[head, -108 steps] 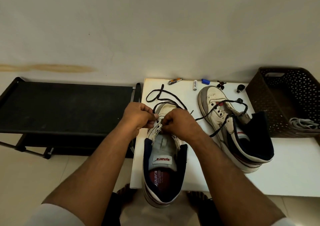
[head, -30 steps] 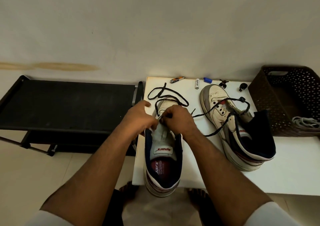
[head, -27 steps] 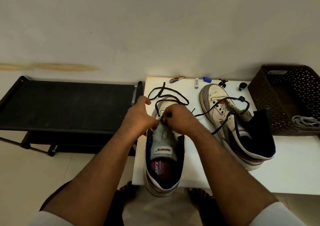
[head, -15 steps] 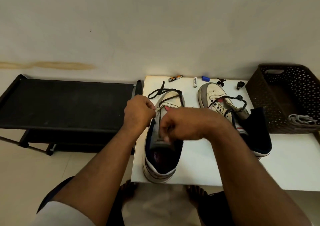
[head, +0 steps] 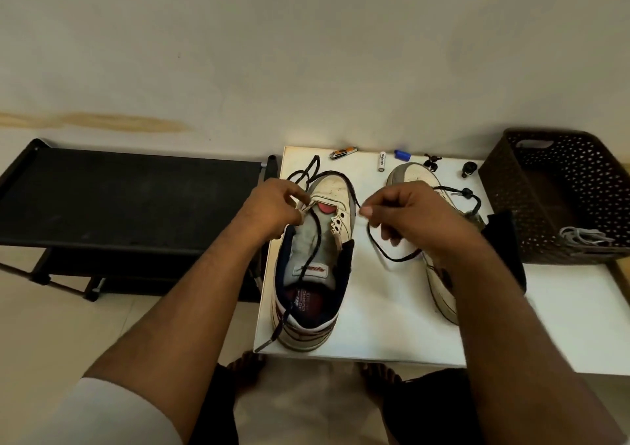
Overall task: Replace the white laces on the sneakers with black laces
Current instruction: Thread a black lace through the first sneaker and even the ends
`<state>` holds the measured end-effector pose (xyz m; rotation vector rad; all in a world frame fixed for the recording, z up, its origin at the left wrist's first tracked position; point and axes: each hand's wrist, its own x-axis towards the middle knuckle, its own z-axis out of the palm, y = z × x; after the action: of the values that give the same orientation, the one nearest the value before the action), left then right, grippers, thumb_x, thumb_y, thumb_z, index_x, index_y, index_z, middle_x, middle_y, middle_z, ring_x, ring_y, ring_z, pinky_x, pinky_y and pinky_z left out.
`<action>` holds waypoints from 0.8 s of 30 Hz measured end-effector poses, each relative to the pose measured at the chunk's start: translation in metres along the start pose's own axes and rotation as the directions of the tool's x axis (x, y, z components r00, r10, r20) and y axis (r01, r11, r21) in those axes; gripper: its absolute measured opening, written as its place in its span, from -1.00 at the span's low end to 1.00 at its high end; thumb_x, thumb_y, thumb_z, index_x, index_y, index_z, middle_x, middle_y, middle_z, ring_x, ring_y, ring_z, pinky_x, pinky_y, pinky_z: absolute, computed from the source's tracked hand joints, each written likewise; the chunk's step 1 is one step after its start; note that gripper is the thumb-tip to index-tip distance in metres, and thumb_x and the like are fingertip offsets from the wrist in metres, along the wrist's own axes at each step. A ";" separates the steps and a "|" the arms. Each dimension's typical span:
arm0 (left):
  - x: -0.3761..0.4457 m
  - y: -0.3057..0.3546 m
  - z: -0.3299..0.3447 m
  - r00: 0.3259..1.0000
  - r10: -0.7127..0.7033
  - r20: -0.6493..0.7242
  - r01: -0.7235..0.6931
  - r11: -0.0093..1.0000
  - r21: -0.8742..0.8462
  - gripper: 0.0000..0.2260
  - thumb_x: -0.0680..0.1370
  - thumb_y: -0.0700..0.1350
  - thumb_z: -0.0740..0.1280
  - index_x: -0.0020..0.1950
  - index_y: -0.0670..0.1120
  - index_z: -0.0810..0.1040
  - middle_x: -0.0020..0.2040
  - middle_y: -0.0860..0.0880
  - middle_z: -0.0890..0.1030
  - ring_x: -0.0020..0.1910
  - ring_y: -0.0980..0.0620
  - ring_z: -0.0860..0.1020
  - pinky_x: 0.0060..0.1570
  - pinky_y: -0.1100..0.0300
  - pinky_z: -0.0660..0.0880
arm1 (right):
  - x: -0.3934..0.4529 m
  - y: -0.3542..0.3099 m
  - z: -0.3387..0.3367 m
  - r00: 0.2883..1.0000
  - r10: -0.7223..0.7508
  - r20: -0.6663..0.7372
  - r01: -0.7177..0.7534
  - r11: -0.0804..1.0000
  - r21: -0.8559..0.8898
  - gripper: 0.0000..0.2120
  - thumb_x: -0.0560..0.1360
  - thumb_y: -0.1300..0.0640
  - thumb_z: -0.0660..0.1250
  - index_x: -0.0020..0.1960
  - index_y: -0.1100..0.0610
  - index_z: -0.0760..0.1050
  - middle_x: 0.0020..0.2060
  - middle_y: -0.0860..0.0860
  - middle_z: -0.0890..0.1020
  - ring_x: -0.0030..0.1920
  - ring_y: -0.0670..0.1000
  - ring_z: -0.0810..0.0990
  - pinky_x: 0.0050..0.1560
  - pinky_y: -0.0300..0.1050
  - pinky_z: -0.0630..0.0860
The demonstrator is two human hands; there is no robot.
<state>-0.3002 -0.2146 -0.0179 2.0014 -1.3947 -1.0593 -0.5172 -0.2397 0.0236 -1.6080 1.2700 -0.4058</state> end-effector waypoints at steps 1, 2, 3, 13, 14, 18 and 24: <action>0.000 0.001 0.000 0.999 0.032 0.043 -0.033 0.999 0.005 -0.63 0.43 -0.39 0.39 0.11 -0.01 0.66 0.12 0.00 0.59 0.05 0.03 0.57 -0.19 0.30 0.51 | 0.011 0.013 0.004 0.990 0.039 -0.137 -0.055 0.992 -0.114 -0.92 0.51 0.24 0.35 -0.11 0.20 0.62 -0.27 0.13 0.64 -0.32 0.03 0.60 -0.28 -0.09 0.58; 0.000 0.002 -0.001 0.995 0.068 0.073 -0.067 0.998 -0.008 -0.60 0.44 -0.42 0.35 0.13 0.00 0.66 0.18 0.03 0.57 0.07 0.09 0.55 -0.19 0.38 0.46 | 0.022 0.025 0.010 0.978 0.065 -0.200 -0.115 0.960 -0.254 -0.90 0.52 0.23 0.33 -0.08 0.21 0.62 -0.21 0.14 0.65 -0.22 0.08 0.64 -0.17 -0.07 0.60; 0.000 0.004 -0.001 0.992 0.097 0.087 -0.094 0.995 -0.036 -0.60 0.45 -0.43 0.31 0.10 -0.01 0.68 0.19 0.06 0.58 0.03 0.17 0.55 -0.18 0.44 0.43 | 0.031 0.034 0.018 0.972 0.087 -0.216 -0.164 0.914 -0.372 -0.87 0.52 0.20 0.33 -0.04 0.22 0.62 -0.14 0.14 0.66 -0.12 0.11 0.65 -0.10 -0.09 0.56; -0.003 0.017 0.002 0.975 0.163 0.148 -0.167 0.986 0.016 -0.80 0.50 -0.27 0.39 0.04 -0.05 0.70 0.01 0.07 0.69 0.01 0.21 0.60 0.08 0.36 0.45 | 0.065 0.073 0.059 0.952 0.032 -0.305 -0.217 0.771 -0.599 -0.81 0.55 0.22 0.22 0.07 0.19 0.57 0.02 0.15 0.62 0.05 0.17 0.58 -0.08 -0.11 0.45; -0.001 0.018 0.004 0.977 0.154 0.145 -0.169 0.981 0.096 -0.80 0.50 -0.23 0.40 0.07 -0.01 0.69 0.06 0.08 0.68 0.04 0.18 0.59 0.13 0.28 0.45 | 0.065 0.069 0.057 0.960 0.040 -0.279 -0.191 0.820 -0.540 -0.83 0.53 0.23 0.25 0.04 0.19 0.59 -0.01 0.15 0.64 0.03 0.17 0.58 -0.06 -0.11 0.46; 0.007 0.030 0.022 0.987 0.141 0.076 -0.159 0.828 0.538 -0.77 0.56 -0.14 0.31 0.15 0.12 0.62 0.20 0.09 0.58 0.23 0.03 0.49 0.29 -0.01 0.28 | 0.058 0.047 0.035 0.976 0.009 -0.217 -0.082 0.941 -0.328 -0.90 0.42 0.32 0.38 -0.14 0.16 0.61 -0.19 0.07 0.64 -0.13 0.09 0.63 -0.11 -0.07 0.57; 0.011 0.023 0.037 0.970 0.196 -0.147 -0.138 0.933 0.333 -0.77 0.47 -0.17 0.43 0.08 0.07 0.64 0.10 0.05 0.62 0.12 0.02 0.56 0.15 0.06 0.50 | 0.054 0.034 0.032 0.984 0.021 -0.176 -0.049 0.986 -0.158 -0.73 0.48 0.33 0.26 0.06 0.12 0.66 -0.29 -0.10 0.60 -0.42 -0.25 0.49 -0.37 -0.41 0.38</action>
<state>-0.3414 -0.2320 -0.0264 2.0907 -1.6898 -0.5906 -0.4899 -0.2685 -0.0357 -1.7129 1.4937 -0.4374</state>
